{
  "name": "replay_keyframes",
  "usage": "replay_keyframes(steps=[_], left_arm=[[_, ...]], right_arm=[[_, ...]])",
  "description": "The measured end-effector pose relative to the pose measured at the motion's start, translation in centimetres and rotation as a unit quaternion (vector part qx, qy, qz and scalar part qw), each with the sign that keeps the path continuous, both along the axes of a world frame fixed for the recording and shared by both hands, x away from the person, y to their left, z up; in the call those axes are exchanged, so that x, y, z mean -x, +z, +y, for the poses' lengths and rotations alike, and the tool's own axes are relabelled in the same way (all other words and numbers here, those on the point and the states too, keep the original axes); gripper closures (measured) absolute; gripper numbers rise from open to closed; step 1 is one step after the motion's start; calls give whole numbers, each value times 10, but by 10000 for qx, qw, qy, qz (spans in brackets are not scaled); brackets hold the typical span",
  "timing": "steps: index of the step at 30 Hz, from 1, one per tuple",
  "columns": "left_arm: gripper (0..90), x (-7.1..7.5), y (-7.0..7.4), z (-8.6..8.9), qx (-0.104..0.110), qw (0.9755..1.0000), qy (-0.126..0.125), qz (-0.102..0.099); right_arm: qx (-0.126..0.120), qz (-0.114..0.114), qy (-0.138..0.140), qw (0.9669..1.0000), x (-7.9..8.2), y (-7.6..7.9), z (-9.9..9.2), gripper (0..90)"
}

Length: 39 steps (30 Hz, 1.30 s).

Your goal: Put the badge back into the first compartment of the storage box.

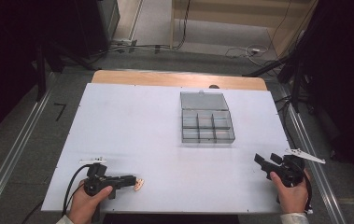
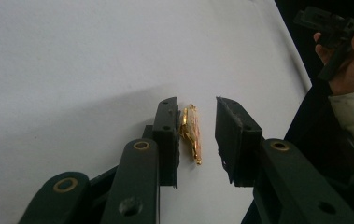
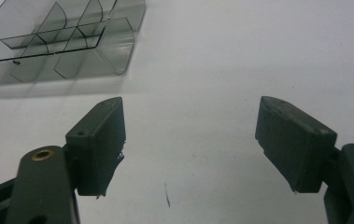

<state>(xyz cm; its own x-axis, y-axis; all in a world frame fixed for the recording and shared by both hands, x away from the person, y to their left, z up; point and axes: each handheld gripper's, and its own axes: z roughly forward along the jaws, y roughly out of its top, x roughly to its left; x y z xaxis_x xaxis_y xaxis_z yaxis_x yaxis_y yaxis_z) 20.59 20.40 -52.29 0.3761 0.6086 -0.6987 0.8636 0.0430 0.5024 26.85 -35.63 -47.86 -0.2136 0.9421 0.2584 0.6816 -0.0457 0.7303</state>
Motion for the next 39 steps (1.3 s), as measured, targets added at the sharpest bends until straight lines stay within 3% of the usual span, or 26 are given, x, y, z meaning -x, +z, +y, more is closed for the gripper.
replay_keyframes(steps=[22, 24, 33, 39], left_arm=[[851, -6, -5, -4, -28, 9997, -143, 184], [883, -7, -5, -3, 128, 9995, -213, 204], [899, -7, -4, -3, 222, 9991, -266, 226], [899, -8, 0, -2, 400, 9987, -259, 166]], right_arm=[[19, 12, -7, 10000, -1, -1, 0, 241], [10, 9, -11, 10000, -1, -1, 0, 242], [8, 11, -6, 10000, -1, -1, 0, 243], [-13, 7, -8, 10000, -1, -1, 0, 244]])
